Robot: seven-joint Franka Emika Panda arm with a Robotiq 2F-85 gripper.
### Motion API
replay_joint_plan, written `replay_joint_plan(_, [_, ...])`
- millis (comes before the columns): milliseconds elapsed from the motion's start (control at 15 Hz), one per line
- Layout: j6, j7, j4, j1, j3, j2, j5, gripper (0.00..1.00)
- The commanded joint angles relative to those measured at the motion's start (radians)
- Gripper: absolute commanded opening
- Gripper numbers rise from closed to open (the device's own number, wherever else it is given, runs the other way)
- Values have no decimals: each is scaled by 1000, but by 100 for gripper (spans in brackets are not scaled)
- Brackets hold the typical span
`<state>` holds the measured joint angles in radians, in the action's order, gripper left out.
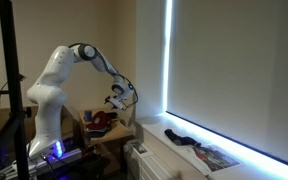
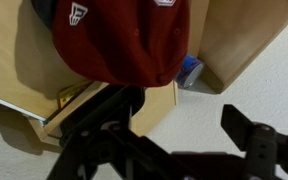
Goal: Put the maroon cap on top of the blue cap in the top drawer
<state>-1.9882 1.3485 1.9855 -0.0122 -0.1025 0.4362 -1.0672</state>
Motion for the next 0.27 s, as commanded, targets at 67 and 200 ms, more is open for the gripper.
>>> replay_joint_plan(67, [267, -327, 34, -64, -33, -183, 239, 100])
replay_joint_plan(200, [229, -294, 11, -74, -7, -160, 215, 100])
